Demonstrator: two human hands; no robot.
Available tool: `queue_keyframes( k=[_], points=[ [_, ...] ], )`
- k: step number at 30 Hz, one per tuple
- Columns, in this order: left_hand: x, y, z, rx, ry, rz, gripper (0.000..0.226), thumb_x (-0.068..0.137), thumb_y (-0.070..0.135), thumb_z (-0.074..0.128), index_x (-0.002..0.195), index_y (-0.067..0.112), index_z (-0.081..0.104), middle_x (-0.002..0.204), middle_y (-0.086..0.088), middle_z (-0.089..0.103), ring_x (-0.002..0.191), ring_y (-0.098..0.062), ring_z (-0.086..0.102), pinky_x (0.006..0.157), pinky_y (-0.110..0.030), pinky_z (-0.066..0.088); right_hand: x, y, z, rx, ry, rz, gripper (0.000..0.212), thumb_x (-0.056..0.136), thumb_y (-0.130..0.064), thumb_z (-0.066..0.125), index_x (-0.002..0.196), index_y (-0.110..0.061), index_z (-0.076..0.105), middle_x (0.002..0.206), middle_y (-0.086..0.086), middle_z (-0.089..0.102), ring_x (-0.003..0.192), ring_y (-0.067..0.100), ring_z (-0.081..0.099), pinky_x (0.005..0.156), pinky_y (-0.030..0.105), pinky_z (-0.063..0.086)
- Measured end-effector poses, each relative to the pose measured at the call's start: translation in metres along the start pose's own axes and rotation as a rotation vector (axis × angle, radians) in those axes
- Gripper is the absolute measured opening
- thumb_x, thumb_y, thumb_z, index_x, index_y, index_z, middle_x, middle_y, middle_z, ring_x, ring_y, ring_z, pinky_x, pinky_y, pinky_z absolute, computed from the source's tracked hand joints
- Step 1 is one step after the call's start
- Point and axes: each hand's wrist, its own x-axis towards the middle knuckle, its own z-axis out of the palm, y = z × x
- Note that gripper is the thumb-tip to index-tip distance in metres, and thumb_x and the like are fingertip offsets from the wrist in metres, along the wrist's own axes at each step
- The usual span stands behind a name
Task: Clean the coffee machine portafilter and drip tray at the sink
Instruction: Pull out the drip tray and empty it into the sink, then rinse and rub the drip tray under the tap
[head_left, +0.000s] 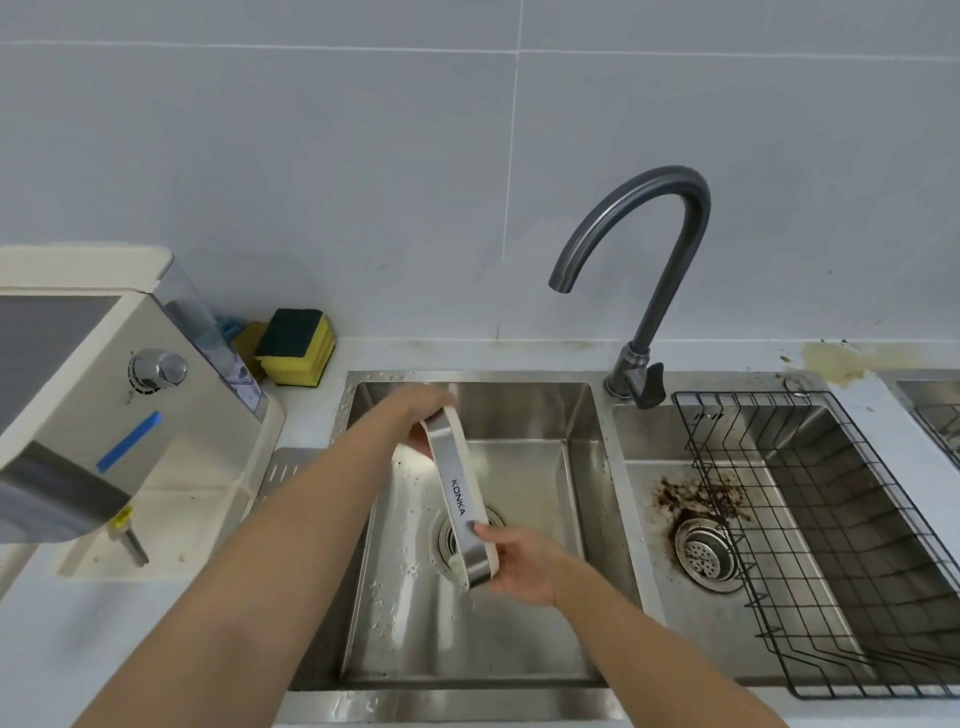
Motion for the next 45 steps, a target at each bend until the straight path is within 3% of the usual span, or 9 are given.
queue_keyframes(
  k=[3, 8, 15, 25, 28, 32, 36, 40, 45],
  points=[
    [0.003, 0.010, -0.005, -0.077, 0.032, 0.088, 0.021, 0.084, 0.015, 0.061, 0.066, 0.009, 0.053, 0.061, -0.006, 0.056, 0.046, -0.016, 0.057, 0.036, -0.022, 0.047, -0.007, -0.020, -0.006, -0.128, -0.003, -0.063, 0.028, 0.071, -0.021, 0.067, 0.097, -0.009, 0.068, 0.094, 0.006, 0.071, 0.092, 0.021, 0.065, 0.088, 0.030, 0.051],
    [0.006, 0.002, 0.002, -0.137, -0.019, 0.052, 0.019, 0.085, 0.011, 0.060, 0.067, 0.011, 0.052, 0.065, -0.006, 0.053, 0.057, -0.018, 0.054, 0.053, -0.031, 0.051, -0.010, -0.027, -0.019, -0.251, 0.055, 0.003, 0.037, 0.069, -0.022, 0.069, 0.103, -0.010, 0.065, 0.125, 0.011, 0.057, 0.121, 0.026, 0.049, 0.111, 0.036, 0.033],
    [0.009, -0.016, -0.003, -0.415, -0.117, 0.047, 0.008, 0.086, 0.007, 0.057, 0.094, 0.007, 0.056, 0.081, -0.007, 0.058, 0.071, -0.018, 0.057, 0.061, -0.028, 0.052, -0.012, -0.050, -0.027, -0.576, 0.226, -0.103, 0.043, 0.071, -0.015, 0.076, 0.109, -0.011, 0.057, 0.100, -0.006, 0.062, 0.099, 0.015, 0.057, 0.076, 0.019, 0.046],
    [0.008, -0.059, 0.010, -0.682, -0.220, 0.124, 0.017, 0.086, 0.000, 0.054, 0.101, 0.005, 0.060, 0.092, -0.012, 0.069, 0.073, -0.019, 0.069, 0.059, -0.028, 0.060, -0.020, -0.080, -0.036, -1.147, 0.479, -0.452, 0.096, 0.055, -0.029, 0.084, 0.132, -0.020, 0.028, 0.125, -0.003, 0.044, 0.111, 0.016, 0.050, 0.080, 0.032, 0.055],
    [0.009, -0.067, 0.009, -0.742, -0.190, 0.132, 0.030, 0.086, -0.002, 0.052, 0.114, 0.006, 0.053, 0.100, -0.013, 0.064, 0.079, -0.024, 0.066, 0.050, -0.032, 0.058, -0.026, -0.086, -0.040, -0.968, 0.388, -0.458, 0.085, 0.067, -0.031, 0.079, 0.135, -0.027, 0.029, 0.133, -0.006, 0.048, 0.117, 0.015, 0.049, 0.086, 0.017, 0.047],
    [0.013, -0.074, 0.006, -0.783, -0.220, 0.154, 0.034, 0.085, 0.001, 0.052, 0.119, 0.009, 0.050, 0.101, -0.013, 0.066, 0.085, -0.029, 0.065, 0.050, -0.039, 0.058, -0.033, -0.108, -0.046, -0.509, 0.568, -0.431, 0.072, 0.084, -0.036, 0.062, 0.140, -0.005, 0.031, 0.146, 0.010, 0.037, 0.126, 0.019, 0.043, 0.103, 0.031, 0.032],
    [0.017, -0.071, 0.005, -0.805, -0.247, 0.202, 0.021, 0.086, 0.000, 0.050, 0.100, 0.011, 0.062, 0.083, -0.007, 0.075, 0.073, -0.023, 0.072, 0.052, -0.040, 0.059, -0.047, -0.142, -0.058, 0.101, 0.618, -0.501, 0.055, 0.086, -0.031, 0.060, 0.135, -0.016, 0.041, 0.142, 0.011, 0.038, 0.131, 0.022, 0.037, 0.106, 0.032, 0.034],
    [0.022, -0.066, 0.008, -0.812, -0.230, 0.208, 0.021, 0.086, 0.000, 0.049, 0.100, 0.010, 0.062, 0.081, -0.005, 0.075, 0.071, -0.019, 0.072, 0.054, -0.033, 0.059, -0.048, -0.169, -0.075, 0.250, 0.655, -0.502, 0.013, 0.088, -0.023, 0.058, 0.099, -0.018, 0.055, 0.107, 0.005, 0.056, 0.082, 0.006, 0.061, 0.063, 0.022, 0.047],
    [0.025, -0.060, 0.015, -0.842, -0.217, 0.190, 0.026, 0.086, -0.001, 0.049, 0.110, 0.006, 0.058, 0.089, -0.010, 0.072, 0.071, -0.019, 0.072, 0.053, -0.029, 0.059, -0.035, -0.188, -0.086, 0.154, 0.725, -0.398, 0.041, 0.084, -0.030, 0.062, 0.119, -0.010, 0.054, 0.109, 0.007, 0.061, 0.106, 0.023, 0.056, 0.092, 0.033, 0.041]
  ],
)
